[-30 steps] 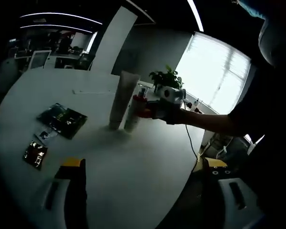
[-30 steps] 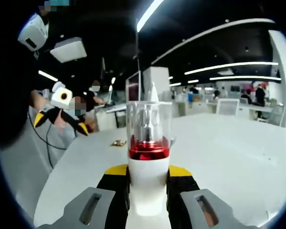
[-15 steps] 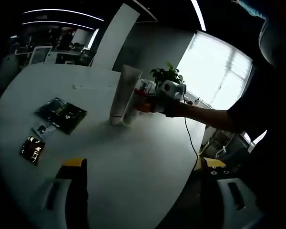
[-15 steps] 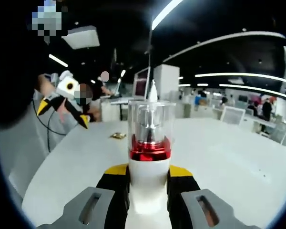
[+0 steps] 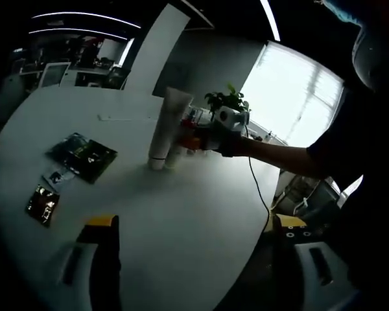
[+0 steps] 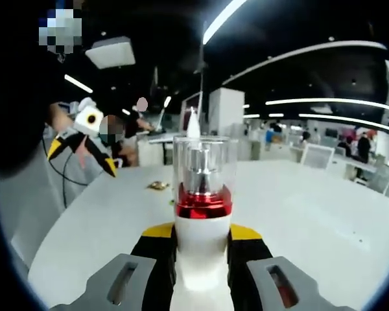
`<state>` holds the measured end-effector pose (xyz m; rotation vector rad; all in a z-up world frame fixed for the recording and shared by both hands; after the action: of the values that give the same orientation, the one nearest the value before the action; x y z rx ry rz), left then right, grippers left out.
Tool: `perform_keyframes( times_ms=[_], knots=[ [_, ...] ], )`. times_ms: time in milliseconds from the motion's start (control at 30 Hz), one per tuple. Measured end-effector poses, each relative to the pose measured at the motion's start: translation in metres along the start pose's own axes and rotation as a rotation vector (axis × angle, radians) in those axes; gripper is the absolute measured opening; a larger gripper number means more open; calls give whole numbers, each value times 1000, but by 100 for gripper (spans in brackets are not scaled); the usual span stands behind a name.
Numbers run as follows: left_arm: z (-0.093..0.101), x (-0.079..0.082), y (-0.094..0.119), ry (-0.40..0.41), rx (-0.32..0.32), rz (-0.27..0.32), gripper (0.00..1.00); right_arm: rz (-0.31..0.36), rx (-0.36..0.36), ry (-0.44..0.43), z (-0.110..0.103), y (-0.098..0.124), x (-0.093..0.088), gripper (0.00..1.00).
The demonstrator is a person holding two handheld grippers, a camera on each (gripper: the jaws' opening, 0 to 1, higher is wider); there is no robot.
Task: Arrange the skincare products in the storage area until every visible bottle or jar stands upright without overlapping.
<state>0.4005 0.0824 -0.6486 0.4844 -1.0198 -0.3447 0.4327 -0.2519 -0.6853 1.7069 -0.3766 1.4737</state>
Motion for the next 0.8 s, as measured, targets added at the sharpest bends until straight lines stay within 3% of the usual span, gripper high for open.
perform_keyframes(
  times_ms=[200, 333, 800],
  knots=[
    [1, -1, 0, -1, 1, -5, 91, -8, 3, -16, 1, 0, 1, 22],
    [2, 2, 0, -6, 0, -4, 91, 6, -7, -28, 2, 1, 4, 28],
    [10, 9, 7, -25, 8, 6, 91, -74, -52, -91, -7, 5, -2, 40]
  ],
)
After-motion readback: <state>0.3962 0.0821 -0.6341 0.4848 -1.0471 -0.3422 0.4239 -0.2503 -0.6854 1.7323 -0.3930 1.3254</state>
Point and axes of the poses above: the point that each gripper's makers call its tool centre point, and the gripper's own axes: y roughly backward along the fingers, z roughly to its right, x roughly out of its top, the point moved 9 cm from there along y, roughly backward along the fingers, and after that the axes turned 9 degrees about -z, right-handed, at the moved point
